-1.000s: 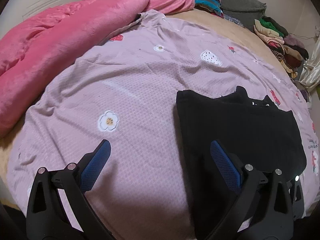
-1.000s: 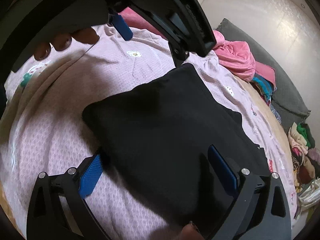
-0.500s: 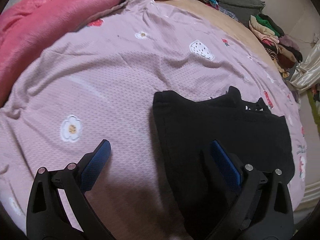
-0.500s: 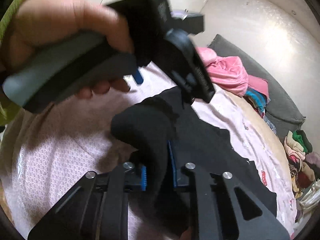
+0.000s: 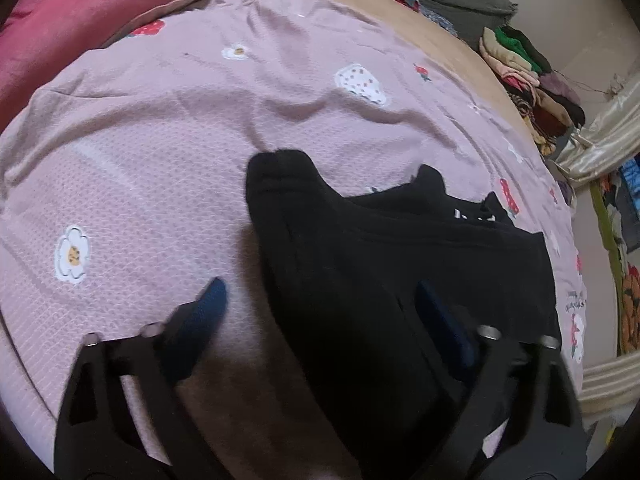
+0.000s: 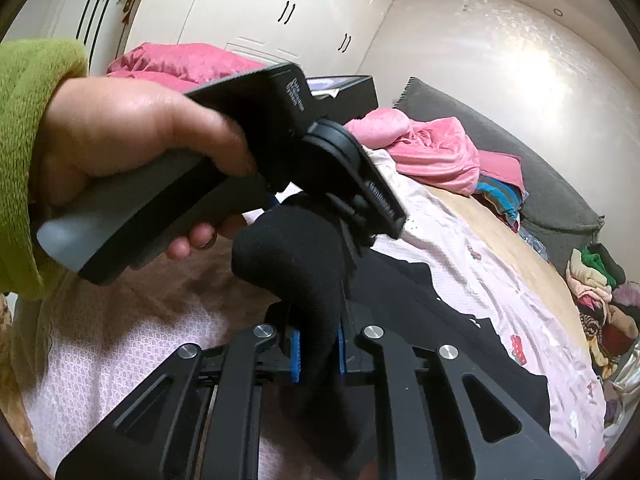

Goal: Fold small clothes
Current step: 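Grasp the black sweatshirt edge with the right tool while the left tool grasps beside it, then lift the gripped edge with both tools and fold it over the sweatshirt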

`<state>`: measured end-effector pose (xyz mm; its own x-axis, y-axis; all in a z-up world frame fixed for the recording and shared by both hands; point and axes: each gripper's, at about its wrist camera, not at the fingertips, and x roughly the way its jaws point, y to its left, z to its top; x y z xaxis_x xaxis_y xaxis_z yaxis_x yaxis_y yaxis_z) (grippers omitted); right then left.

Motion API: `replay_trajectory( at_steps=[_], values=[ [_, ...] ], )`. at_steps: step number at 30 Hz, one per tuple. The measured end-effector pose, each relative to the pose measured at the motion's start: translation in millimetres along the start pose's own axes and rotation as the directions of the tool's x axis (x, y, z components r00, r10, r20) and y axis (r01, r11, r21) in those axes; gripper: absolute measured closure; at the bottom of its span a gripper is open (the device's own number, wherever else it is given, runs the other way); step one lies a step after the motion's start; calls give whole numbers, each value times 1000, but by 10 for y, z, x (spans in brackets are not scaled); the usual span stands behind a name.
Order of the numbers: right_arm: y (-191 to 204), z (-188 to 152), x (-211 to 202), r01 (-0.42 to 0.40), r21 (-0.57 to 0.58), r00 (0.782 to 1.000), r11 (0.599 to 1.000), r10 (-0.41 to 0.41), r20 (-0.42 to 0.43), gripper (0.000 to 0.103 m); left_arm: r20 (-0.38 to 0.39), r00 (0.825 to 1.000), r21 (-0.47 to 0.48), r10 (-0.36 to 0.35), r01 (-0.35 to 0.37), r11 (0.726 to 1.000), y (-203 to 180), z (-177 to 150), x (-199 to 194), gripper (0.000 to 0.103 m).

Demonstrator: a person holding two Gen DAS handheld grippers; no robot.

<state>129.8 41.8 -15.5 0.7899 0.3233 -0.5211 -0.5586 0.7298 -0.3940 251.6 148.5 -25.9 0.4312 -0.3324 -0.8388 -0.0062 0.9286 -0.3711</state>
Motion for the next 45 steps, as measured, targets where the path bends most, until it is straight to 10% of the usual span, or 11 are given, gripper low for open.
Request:
replay_trajectory(
  at_steps=[7,45],
  values=[
    [-114,-18,-87,20,31,1000,999,-20,17,92,27,999,51,-23,22,998,-216,-8,-79,85],
    [-948,-617,-992,192,256,976,947,-211,51,94,139,990,293,-31,-11,956,-2011,-59,-349,89]
  ],
)
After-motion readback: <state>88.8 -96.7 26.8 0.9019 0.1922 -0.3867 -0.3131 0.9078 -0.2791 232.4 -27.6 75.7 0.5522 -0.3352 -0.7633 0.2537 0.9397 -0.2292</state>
